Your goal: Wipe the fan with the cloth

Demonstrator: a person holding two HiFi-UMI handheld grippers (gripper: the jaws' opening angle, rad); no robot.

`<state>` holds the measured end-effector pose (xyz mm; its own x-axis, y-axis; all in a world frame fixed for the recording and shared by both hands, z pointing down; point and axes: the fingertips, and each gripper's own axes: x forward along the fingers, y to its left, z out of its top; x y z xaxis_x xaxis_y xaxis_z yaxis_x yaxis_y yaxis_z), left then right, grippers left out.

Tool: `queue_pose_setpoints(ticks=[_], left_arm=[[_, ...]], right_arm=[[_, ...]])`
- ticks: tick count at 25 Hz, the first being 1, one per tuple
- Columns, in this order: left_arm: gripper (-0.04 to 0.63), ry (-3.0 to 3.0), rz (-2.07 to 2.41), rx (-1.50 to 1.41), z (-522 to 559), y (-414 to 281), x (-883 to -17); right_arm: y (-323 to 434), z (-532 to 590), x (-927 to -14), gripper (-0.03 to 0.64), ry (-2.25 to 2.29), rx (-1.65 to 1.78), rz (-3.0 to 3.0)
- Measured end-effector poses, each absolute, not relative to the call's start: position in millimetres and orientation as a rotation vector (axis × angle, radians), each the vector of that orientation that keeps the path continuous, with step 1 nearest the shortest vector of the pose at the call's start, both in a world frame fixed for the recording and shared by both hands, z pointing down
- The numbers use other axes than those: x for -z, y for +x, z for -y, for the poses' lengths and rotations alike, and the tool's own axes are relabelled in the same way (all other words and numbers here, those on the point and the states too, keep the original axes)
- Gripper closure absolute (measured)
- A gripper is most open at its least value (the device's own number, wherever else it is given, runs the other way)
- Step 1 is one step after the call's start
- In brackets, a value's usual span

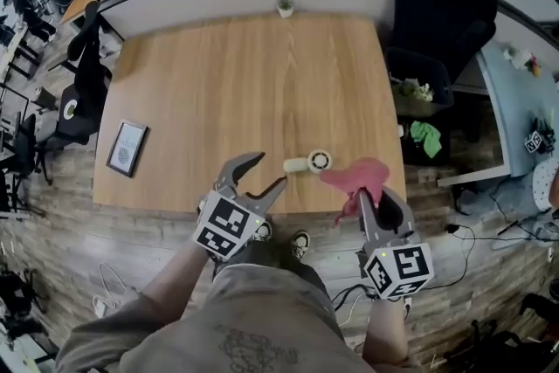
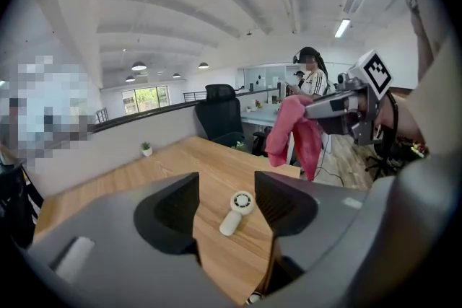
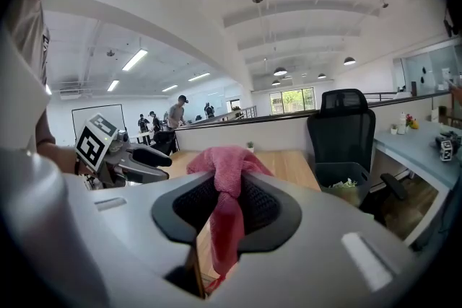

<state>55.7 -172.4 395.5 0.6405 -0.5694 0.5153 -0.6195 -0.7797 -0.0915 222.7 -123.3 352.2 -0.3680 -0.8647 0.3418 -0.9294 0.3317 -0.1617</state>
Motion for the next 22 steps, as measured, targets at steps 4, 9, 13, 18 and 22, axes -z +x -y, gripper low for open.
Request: queue_pose_setpoints(ticks=[4, 9, 13, 18, 22], left_arm=[[0.352, 2.724, 0.962, -0.860, 186, 57, -424], [0.351, 2.710, 0.906, -0.961, 194, 57, -468], [0.350, 2.711, 0.843, -1.012, 200, 64, -499], [0.351, 2.706, 0.765, -1.102, 205, 69, -543], [0.351, 2.698, 0.713, -1.145, 207, 73, -572]], right_arm=[[224, 140, -376, 0.528, 1.640, -0.538, 2.358], [217, 152, -405, 0.528, 1.622, -0.555, 2.305], [214, 165, -432, 0.528, 1.619, -0.584, 2.267], [212, 181, -468, 0.528, 1.623, -0.616, 2.212], [214, 190, -500, 0.528, 1.605, -0.642, 2.169]])
